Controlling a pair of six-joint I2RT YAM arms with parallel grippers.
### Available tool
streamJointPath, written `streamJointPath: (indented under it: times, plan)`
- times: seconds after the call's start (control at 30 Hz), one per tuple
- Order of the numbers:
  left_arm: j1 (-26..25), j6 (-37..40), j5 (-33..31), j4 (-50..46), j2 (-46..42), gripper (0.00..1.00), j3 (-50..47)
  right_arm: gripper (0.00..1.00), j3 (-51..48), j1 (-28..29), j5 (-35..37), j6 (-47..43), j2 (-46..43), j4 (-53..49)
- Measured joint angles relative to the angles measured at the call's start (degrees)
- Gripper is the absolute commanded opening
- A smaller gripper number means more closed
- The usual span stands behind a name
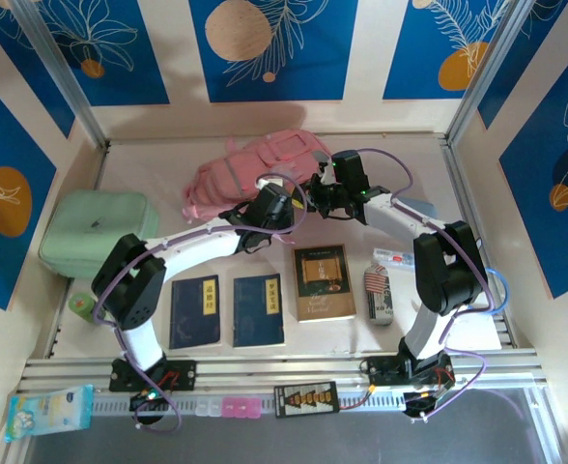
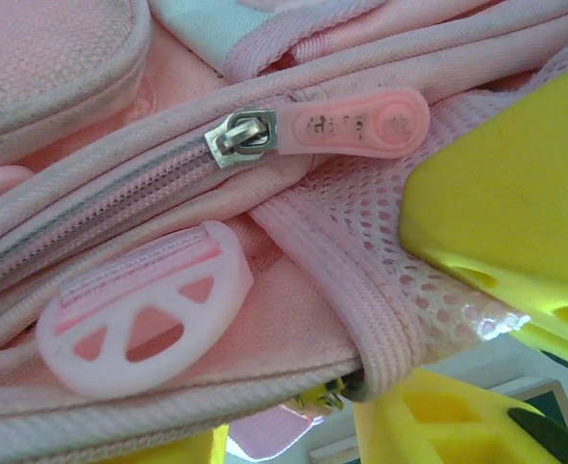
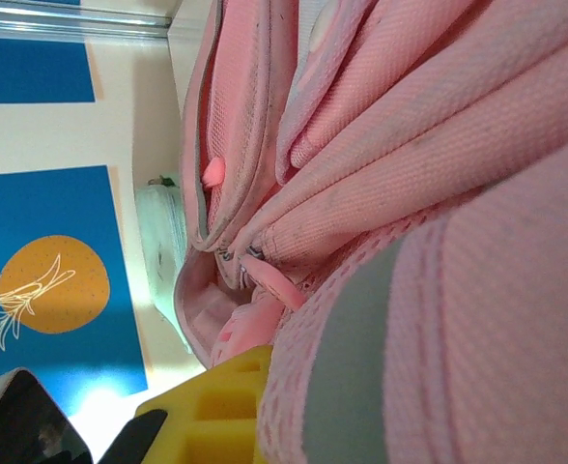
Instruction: Pack books, pencil case, and school supplies into a backpack
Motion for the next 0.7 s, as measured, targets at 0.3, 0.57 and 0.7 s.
streamJointPath:
  times: [0.3,0.57,0.7]
  plan:
    - [0.0,-0.98,-1.4,0.59,-0.02,0.26,0.0,0.01,0.0,0.0,0.02,0.2,0.0,0.28]
    - [0.0,-1.22,-1.9,3.06,-0.68,0.15,-1.46,0.0,0.0,0.11,0.02,0.37,0.0,0.66]
    - [0.0,-1.31,-2.27,3.56,-1.55,0.07,-2.36,0.0,0.0,0.2,0.02,0.37,0.0,0.66]
